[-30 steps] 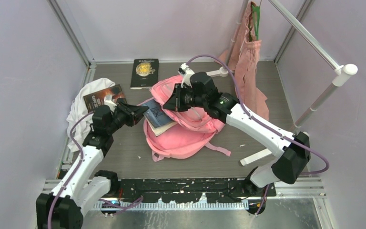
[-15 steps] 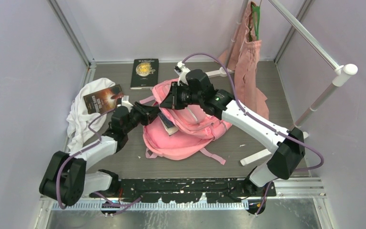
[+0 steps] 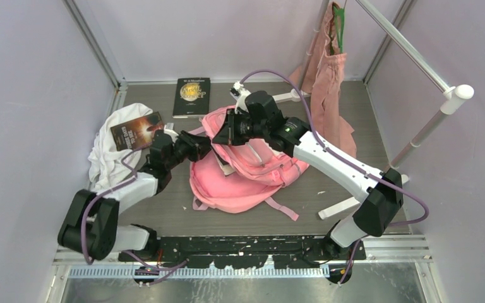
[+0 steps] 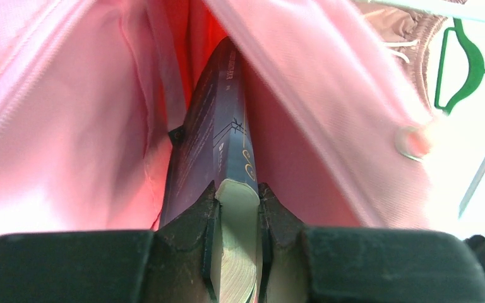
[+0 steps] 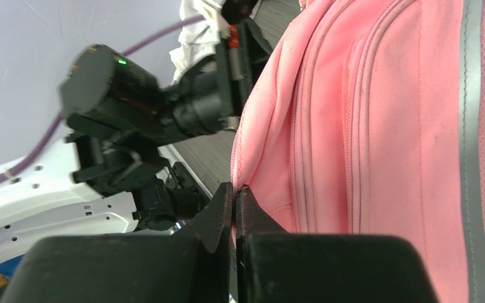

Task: Pack the student bag
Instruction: Place the book in the student bag.

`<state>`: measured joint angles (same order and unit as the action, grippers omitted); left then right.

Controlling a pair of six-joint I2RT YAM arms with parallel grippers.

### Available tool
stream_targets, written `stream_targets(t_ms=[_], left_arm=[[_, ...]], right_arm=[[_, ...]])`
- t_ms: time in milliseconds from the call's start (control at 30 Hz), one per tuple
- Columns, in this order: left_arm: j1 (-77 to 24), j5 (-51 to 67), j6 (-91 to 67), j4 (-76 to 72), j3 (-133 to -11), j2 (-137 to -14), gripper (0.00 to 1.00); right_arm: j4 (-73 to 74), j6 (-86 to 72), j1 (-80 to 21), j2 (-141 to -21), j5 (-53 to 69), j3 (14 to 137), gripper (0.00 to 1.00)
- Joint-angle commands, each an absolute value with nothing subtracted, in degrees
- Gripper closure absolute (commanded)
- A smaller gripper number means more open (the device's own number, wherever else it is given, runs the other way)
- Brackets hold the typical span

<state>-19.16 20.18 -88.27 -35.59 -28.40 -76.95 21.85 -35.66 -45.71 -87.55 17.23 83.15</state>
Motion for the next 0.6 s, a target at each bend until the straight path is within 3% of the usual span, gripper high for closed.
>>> stream_targets(t_ms=[0,67,200,433,567], left_arm=[[-17.2,23.8,-82.7,-24.9,-37.8,-61.7,1.00],[-15.7,21.2,-80.5,-17.6,-38.3,-56.4,1.00],[-9.7,24.9,-85.6,-20.0,-36.4,-53.1,1.00],[-9.3,31.0,-93.0,-35.3,-32.3,-61.1,1.00],[-13.0,29.9,-91.7,-36.8,-33.3,-65.4,1.00]], right_arm=[[17.2,-34.9,-46.4,-85.6,19.1,87.3,0.99],[17.1,-34.9,-46.4,-85.7,19.1,87.1,0.99],[16.7,-35.0,-46.4,-85.9,19.4,86.9,0.99],[16.6,-35.4,-46.4,-85.8,19.6,86.4,0.99],[17.0,-35.5,-46.4,-86.4,20.2,86.8,0.99]])
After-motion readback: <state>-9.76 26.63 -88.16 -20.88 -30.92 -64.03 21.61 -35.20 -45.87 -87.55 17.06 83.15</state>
